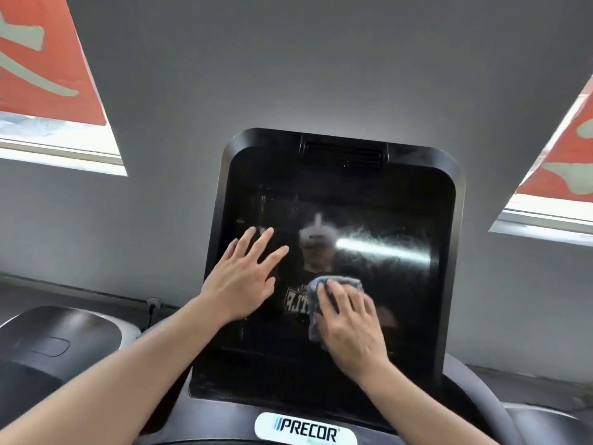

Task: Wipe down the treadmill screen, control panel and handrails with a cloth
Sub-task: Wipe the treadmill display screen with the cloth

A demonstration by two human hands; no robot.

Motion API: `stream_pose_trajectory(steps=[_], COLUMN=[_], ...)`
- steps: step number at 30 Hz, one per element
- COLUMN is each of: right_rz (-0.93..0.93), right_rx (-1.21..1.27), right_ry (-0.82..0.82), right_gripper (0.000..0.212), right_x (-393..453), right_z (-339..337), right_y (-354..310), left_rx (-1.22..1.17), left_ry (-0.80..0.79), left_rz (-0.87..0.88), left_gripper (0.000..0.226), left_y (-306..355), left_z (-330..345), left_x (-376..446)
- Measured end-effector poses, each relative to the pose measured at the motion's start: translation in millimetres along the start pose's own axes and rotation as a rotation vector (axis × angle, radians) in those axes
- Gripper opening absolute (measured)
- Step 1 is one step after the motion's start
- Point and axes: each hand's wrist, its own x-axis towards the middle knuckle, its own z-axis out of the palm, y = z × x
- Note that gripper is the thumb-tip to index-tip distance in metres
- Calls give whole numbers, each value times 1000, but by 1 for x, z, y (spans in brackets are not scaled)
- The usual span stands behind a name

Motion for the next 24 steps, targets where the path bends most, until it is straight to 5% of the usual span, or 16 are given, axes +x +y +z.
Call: stream_pose_trajectory(steps=[4, 10, 16, 21, 24], right_rz=[-248, 35, -398, 0, -93], right_rx=[-22, -16, 52, 71, 118], right_ry=[-77, 21, -104, 58, 22], right_gripper=[78, 63, 54, 63, 59], right_x=[-24, 40, -40, 22, -42], right_z=[11, -11, 15, -3, 28], right_y=[8, 49, 18, 60, 4], left_rx=[37, 80, 90, 132, 143], left_ry=[-58, -71, -67, -65, -69], left_rz=[25, 34, 50, 68, 67], left_gripper=[72, 74, 78, 83, 85], left_y=[-11, -9, -10, -12, -11], left_z=[3, 3, 8, 9, 9], left_x=[4, 3, 5, 4, 4])
